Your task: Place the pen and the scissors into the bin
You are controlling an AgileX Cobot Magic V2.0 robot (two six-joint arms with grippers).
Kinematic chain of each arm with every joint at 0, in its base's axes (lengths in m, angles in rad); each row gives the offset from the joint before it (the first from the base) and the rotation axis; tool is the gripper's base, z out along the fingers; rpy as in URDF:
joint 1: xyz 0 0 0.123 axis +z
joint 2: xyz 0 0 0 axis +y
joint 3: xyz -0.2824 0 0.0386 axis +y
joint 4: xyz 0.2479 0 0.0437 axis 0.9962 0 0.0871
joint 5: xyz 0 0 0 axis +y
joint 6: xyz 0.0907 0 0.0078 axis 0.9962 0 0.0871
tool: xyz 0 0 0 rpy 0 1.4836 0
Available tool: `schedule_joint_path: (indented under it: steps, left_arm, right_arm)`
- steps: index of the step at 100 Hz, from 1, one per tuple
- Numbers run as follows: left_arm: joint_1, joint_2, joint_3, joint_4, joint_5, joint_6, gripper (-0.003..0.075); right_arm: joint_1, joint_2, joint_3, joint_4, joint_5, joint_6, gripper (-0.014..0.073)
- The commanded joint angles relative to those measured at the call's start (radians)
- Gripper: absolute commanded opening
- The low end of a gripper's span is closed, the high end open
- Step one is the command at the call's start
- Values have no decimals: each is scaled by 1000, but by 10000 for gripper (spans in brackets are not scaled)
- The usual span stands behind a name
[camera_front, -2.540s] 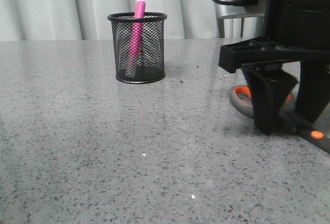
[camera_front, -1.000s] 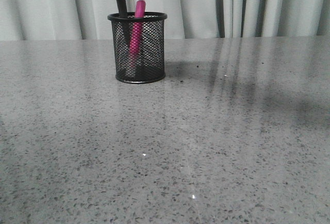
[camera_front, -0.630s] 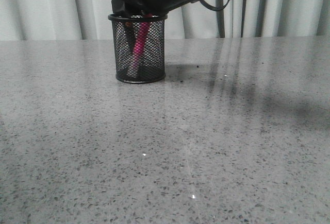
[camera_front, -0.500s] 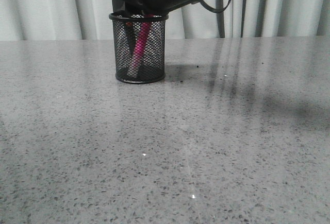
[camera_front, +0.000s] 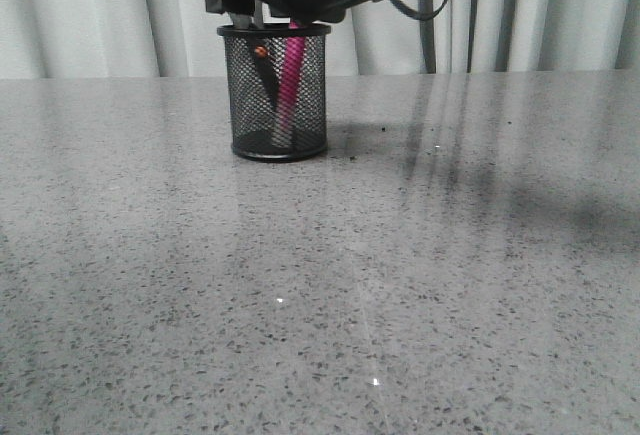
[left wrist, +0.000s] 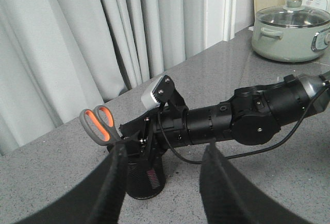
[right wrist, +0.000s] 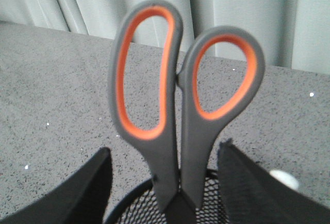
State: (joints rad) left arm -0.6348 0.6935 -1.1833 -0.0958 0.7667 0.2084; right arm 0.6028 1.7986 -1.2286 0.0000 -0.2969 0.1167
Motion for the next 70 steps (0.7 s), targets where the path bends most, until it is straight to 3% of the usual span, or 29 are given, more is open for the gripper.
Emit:
schedule_joint_path:
  steps: [1, 16, 24, 31, 37, 40, 53, 70]
  left_arm:
    - [-8, 3, -28, -9, -68, -3, 295]
    - [-8, 3, -28, -6, -70, -3, 295]
    - [-8, 1, -26, 10, -70, -10, 295]
    - [-8, -18, -2, 43, -98, -54, 289]
    - [-8, -54, 42, 84, -130, -126, 268]
    - [-8, -68, 66, 114, -137, -163, 258]
    - [-8, -192, 206, 213, -149, -293, 186]
    - [-8, -416, 375, 223, -109, -303, 120]
  right_arm:
    - [-3, -90, -22, 0, -81, -8, 454]
    - [-3, -164, -22, 0, -98, -8, 453]
    - [-3, -222, -22, 0, -81, -8, 399]
    - [-3, -282, -22, 0, -22, -8, 234]
    - [-3, -342, -22, -7, 71, -8, -7]
    - [-3, -363, -22, -17, 120, -10, -81]
    - [-3, -530, 57, -104, 220, -14, -66]
    - [-3, -844, 279, -140, 297, -14, -69]
